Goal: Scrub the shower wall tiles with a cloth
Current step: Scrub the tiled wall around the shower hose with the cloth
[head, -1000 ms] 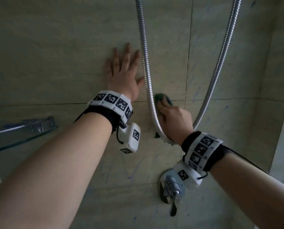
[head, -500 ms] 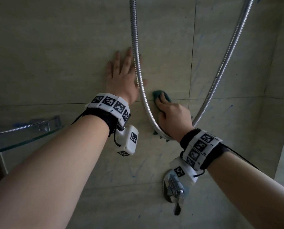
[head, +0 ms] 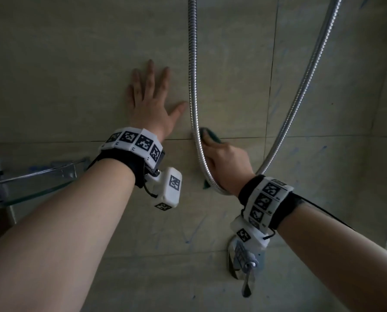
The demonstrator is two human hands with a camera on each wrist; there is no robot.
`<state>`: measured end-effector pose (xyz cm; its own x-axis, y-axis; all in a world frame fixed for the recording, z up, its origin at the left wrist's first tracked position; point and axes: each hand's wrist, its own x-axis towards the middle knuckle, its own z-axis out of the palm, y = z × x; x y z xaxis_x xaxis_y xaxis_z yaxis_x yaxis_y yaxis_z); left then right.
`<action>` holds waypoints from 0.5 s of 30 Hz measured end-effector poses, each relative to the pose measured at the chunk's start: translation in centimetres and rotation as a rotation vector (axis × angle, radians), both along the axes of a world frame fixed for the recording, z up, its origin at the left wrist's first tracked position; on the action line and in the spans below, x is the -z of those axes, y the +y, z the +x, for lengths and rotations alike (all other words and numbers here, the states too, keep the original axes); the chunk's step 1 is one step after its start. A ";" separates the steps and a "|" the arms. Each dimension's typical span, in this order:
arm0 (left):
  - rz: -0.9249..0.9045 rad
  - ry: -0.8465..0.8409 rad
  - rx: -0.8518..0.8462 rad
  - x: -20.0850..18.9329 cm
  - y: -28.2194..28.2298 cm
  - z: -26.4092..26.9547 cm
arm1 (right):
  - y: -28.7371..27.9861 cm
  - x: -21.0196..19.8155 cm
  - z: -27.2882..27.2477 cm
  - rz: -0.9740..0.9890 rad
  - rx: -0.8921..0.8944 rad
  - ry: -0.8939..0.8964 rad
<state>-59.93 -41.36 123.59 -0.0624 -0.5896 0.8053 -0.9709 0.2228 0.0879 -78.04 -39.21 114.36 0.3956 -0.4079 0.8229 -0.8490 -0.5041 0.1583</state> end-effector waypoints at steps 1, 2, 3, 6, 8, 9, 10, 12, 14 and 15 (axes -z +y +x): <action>-0.003 0.009 -0.005 0.0 0.0 0.1 | 0.1 0.0 0.4 0.012 -0.044 0.060; -0.005 0.011 -0.008 0.0 0.0 0.2 | 0.4 -0.4 0.5 0.011 -0.073 0.114; -0.007 0.005 -0.007 0.0 0.0 0.3 | 0.7 -1.1 0.2 0.019 -0.061 0.153; -0.051 -0.016 0.011 0.1 0.0 0.6 | 0.8 -4.3 -2.3 0.074 0.228 0.070; -0.075 -0.007 0.033 0.2 -0.2 0.9 | 1.2 -6.8 -4.2 0.075 0.334 -0.127; -0.078 -0.004 0.038 0.3 -0.3 1.1 | 1.2 -8.0 -4.8 0.064 0.345 -0.229; -0.082 0.000 0.037 0.2 -0.4 1.5 | 1.0 -9.2 -5.0 0.060 0.338 -0.306; -0.094 0.016 0.030 0.0 -0.7 2.5 | 0.3 -11.5 -4.3 0.082 0.286 -0.372; -0.122 0.018 0.027 -0.1 -0.9 3.4 | -0.3 -12.5 -2.6 0.066 0.188 -0.331; -0.128 0.014 0.030 -0.1 -1.0 3.6 | -0.2 -12.6 -1.6 0.043 0.144 -0.282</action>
